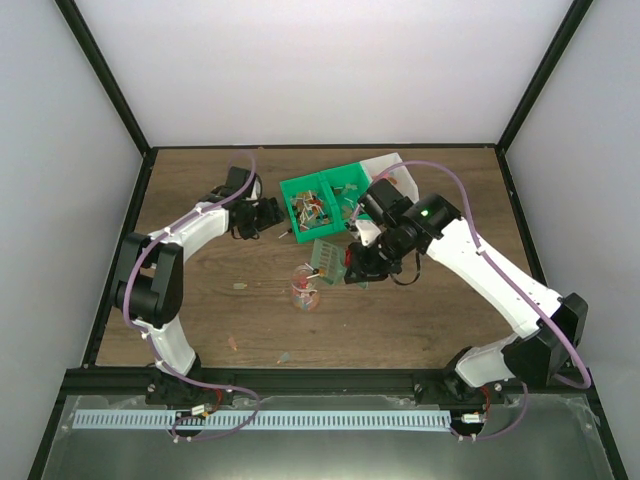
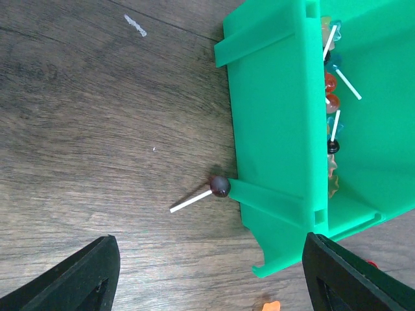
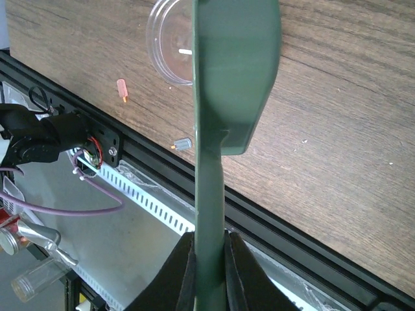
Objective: Pack the candies
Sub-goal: Place the fake candies in the packing bottle.
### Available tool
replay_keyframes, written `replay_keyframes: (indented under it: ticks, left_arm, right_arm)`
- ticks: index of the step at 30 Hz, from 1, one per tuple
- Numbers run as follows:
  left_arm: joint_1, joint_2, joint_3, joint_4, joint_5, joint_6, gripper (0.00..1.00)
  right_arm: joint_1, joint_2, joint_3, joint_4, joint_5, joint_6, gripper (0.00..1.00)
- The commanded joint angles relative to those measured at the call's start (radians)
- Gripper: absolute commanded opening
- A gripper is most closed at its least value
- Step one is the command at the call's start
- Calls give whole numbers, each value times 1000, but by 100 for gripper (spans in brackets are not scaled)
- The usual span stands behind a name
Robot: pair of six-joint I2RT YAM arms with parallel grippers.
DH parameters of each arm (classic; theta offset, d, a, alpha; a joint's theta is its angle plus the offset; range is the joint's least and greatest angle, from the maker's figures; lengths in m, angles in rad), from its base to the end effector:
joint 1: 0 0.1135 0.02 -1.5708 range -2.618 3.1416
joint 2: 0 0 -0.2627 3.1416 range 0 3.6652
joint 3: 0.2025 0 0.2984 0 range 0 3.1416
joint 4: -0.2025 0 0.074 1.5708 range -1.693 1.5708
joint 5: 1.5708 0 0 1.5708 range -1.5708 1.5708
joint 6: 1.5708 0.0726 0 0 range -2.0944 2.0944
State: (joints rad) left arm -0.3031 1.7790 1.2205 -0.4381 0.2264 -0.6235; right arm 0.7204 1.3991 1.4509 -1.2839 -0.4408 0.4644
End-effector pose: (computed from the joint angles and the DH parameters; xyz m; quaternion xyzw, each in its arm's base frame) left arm 0.4080 -0.1447 0.1450 -0.1204 0.9458 -0.2227 0.2033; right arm 0.2128 0.2280 0.3157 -0.1593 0.9493 0.2706 0.0161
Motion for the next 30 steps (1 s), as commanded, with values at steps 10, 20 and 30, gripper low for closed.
replay_keyframes:
  ticks: [10,20,30]
  left_arm:
    - [11,7,6,4,10,22,79]
    - [10,-1,5,1,13,24,79]
    - [14,0,57,-42,-4,38,79]
  right_arm:
    - [58,5,62,-19,31,52,1]
    - [59,8,70,-20,68,58,1]
    - [114,28,116,-22,163,78,1]
